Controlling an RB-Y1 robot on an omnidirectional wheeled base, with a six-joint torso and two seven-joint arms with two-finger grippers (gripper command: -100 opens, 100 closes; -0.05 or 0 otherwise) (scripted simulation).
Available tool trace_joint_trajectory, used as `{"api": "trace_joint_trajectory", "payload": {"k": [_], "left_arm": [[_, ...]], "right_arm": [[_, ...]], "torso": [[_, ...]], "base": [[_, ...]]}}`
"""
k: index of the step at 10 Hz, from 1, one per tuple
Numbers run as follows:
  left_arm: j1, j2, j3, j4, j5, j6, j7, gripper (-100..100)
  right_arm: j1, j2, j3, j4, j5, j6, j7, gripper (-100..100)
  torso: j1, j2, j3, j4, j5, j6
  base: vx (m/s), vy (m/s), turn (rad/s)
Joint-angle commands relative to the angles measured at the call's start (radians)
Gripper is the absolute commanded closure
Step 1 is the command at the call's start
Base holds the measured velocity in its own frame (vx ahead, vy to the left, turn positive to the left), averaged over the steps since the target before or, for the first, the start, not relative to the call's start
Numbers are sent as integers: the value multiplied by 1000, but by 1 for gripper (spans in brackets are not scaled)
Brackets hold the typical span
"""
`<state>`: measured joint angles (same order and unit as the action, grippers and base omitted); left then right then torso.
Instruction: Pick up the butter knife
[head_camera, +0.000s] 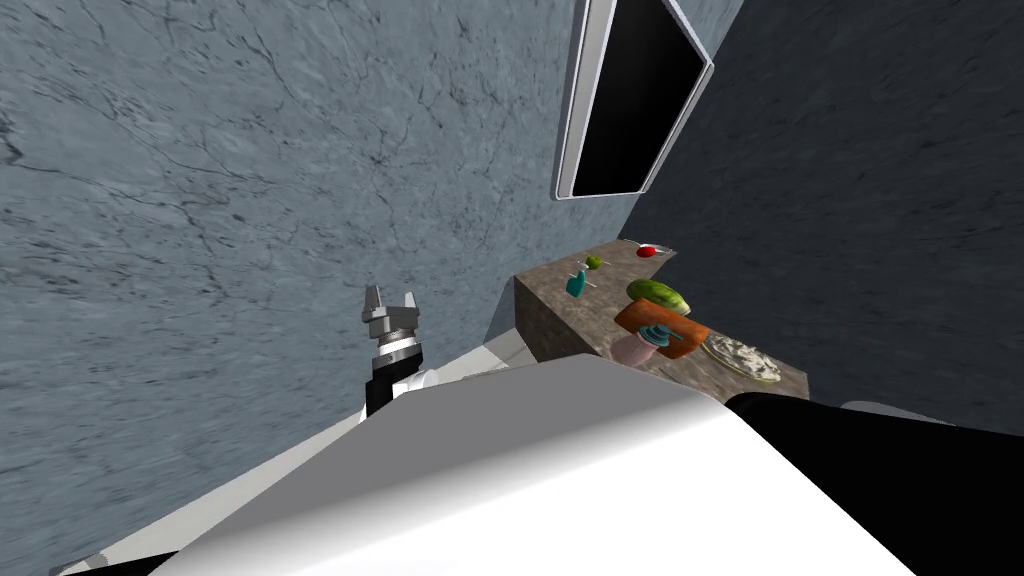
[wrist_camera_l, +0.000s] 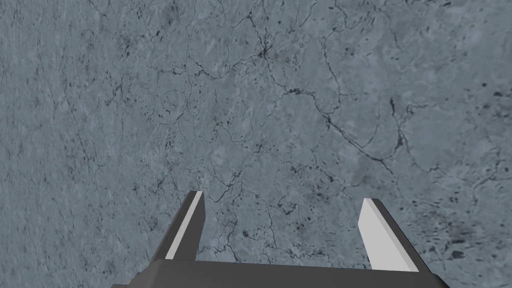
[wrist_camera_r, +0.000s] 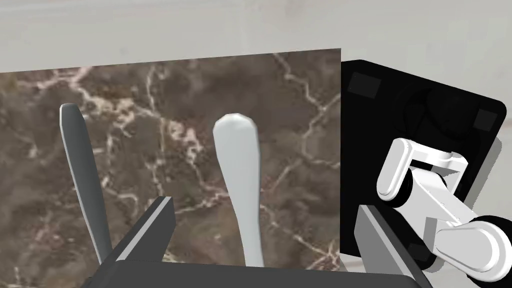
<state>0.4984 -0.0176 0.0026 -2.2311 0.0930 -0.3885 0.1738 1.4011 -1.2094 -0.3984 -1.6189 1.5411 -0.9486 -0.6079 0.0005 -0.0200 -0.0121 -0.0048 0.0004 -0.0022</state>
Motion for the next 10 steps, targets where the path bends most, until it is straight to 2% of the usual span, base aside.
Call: {"api": "trace_joint_trajectory", "payload": {"k": [1,2,3,4,10], "left_arm": [[0,0,0,0,0,0,0,0],[0,0,0,0,0,0,0,0],[0,0,0,0,0,0,0,0],[0,0,0,0,0,0,0,0],[-1,0,0,0,0,0,0,0]], "right_arm": [[-2,-10,1,-7,11,-8,-2,-100],[-1,-7,0,-5,7,-5,-2,-100],[-1,-7,0,-6,8,-6,-2,0],[4,-5,24,-16,14,24,-10,-100],[24,5,107,-51,38,128,-37,-100]], "torso": [[0,0,0,0,0,0],[-1,3,2,1,0,0],[-2,10,5,2,-1,1],[-3,15,8,3,-1,1],[-6,18,11,4,-1,1]], "base": [[196,30,29],[77,12,8],[17,3,2],[15,-13,9],[7,-29,8]]}}
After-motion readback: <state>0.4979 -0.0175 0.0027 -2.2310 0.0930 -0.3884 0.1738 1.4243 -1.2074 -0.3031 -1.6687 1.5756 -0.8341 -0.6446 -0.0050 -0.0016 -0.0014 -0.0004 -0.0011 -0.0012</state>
